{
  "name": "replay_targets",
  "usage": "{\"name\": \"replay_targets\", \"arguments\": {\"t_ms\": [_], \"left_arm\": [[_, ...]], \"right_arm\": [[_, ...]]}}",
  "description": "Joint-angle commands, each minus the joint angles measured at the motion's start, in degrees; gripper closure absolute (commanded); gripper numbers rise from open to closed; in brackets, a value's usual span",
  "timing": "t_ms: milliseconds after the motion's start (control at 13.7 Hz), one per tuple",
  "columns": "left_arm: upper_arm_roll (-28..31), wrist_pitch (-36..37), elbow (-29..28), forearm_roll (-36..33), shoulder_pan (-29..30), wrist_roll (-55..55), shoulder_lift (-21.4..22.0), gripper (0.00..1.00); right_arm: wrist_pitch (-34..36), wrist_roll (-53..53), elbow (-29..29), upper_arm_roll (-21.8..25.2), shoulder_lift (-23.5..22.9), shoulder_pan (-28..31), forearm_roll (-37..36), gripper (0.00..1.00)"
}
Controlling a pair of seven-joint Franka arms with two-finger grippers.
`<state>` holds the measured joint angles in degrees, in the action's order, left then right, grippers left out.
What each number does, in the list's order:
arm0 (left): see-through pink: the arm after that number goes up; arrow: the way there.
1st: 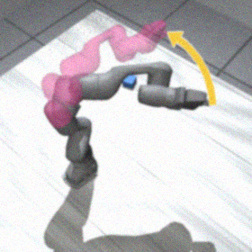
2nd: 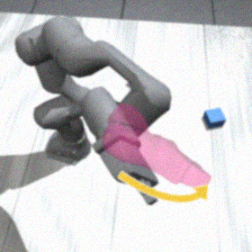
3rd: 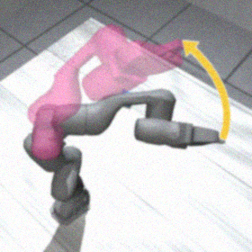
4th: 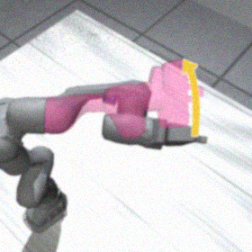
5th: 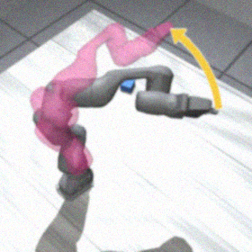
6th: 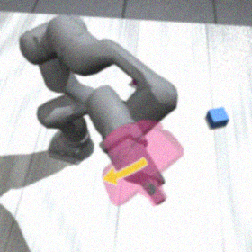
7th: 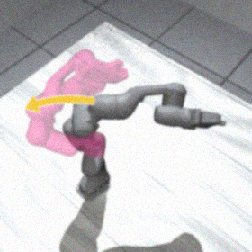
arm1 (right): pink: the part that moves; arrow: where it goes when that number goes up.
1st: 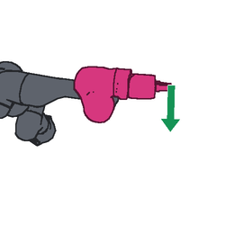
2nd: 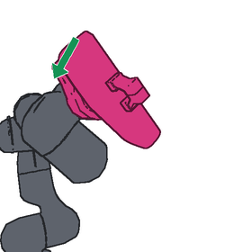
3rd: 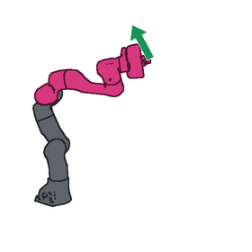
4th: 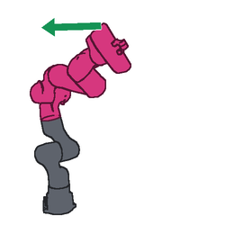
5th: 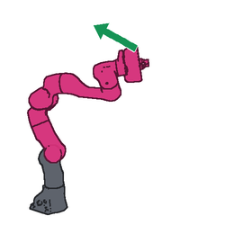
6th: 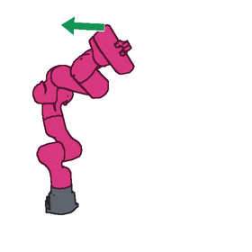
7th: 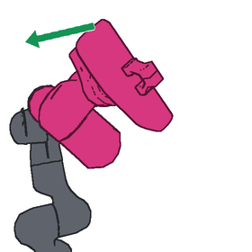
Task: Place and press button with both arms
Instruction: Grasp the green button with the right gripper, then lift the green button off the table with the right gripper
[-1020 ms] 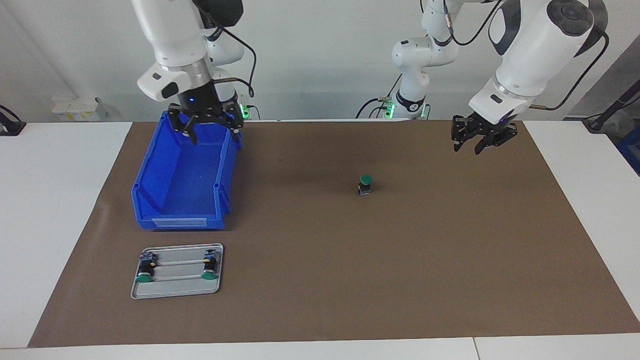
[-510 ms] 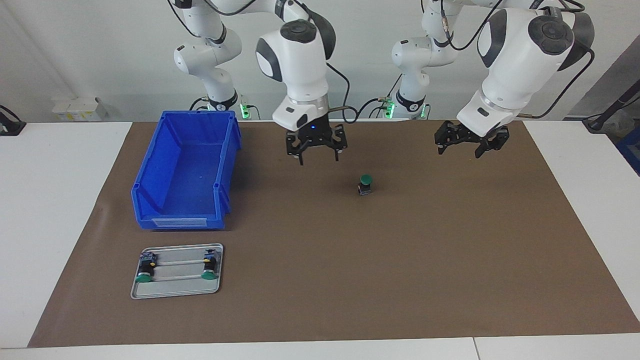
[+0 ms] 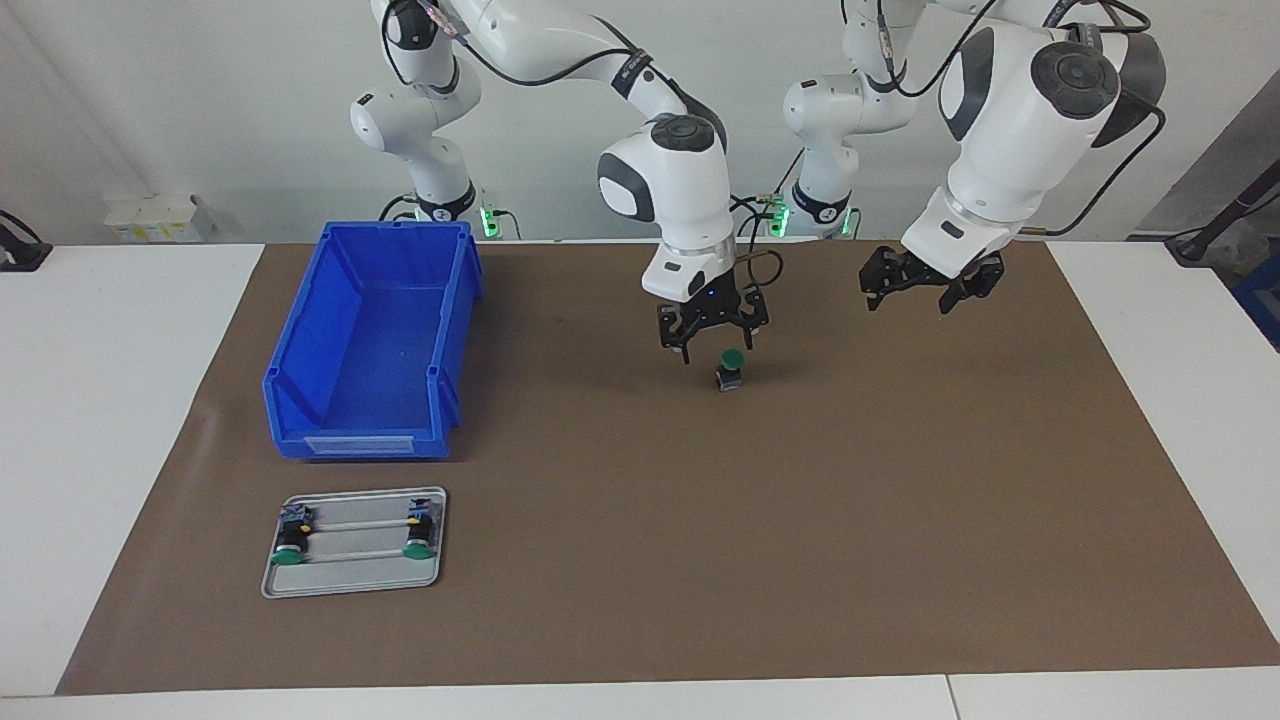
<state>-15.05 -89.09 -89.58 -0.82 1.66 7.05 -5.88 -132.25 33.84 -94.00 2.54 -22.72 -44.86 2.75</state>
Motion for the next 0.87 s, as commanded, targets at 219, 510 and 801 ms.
{"name": "replay_targets", "arguments": {"t_ms": [219, 510, 801], "left_arm": [[0.3, -4.3, -4.2, -1.2, -2.2, 7.9, 2.7, 0.00], [0.3, -5.7, -6.5, -1.2, -2.0, 7.6, 3.7, 0.00], [0.3, -7.4, -7.7, -1.2, -1.7, 7.0, 4.0, 0.00]], "right_arm": [[-5.6, -1.2, -1.7, 0.0, -5.5, -4.1, 0.4, 0.00], [-7.8, -1.2, -1.7, 0.1, -7.9, -4.5, -1.2, 0.02], [-8.7, -1.4, -1.8, 0.1, -8.7, -4.8, -4.0, 0.12]]}}
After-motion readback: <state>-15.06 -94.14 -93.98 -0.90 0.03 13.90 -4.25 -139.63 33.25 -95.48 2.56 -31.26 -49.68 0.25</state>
